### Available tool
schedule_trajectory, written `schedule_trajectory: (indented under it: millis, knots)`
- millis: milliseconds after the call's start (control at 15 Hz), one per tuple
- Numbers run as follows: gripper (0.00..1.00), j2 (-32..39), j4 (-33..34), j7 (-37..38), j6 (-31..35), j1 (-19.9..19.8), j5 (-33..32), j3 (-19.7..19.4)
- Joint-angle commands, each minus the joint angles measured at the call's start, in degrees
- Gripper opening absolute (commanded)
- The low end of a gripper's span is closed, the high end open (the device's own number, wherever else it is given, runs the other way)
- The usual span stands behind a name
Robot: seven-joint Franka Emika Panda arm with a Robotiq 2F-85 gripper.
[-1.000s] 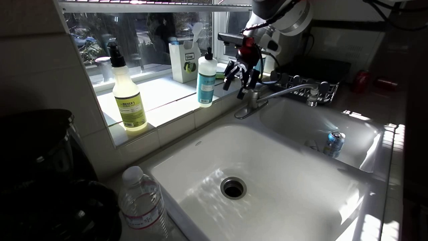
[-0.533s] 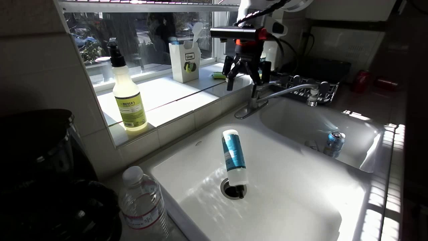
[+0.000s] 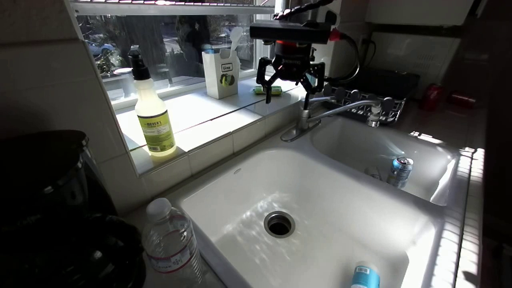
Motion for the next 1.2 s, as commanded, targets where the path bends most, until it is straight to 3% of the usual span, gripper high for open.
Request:
schedule_trajectory:
  millis: [0, 467, 1133]
  knots:
    - [1.0, -2.45, -0.54, -9.58, -0.01, 0.11, -2.68, 0.9]
    - [1.0, -4.7, -0.76, -27.0, -0.23, 0.5, -2.35, 2.39]
    - [1.0, -4.89, 0.51, -32.09, -0.22, 1.87, -3.76, 3.81]
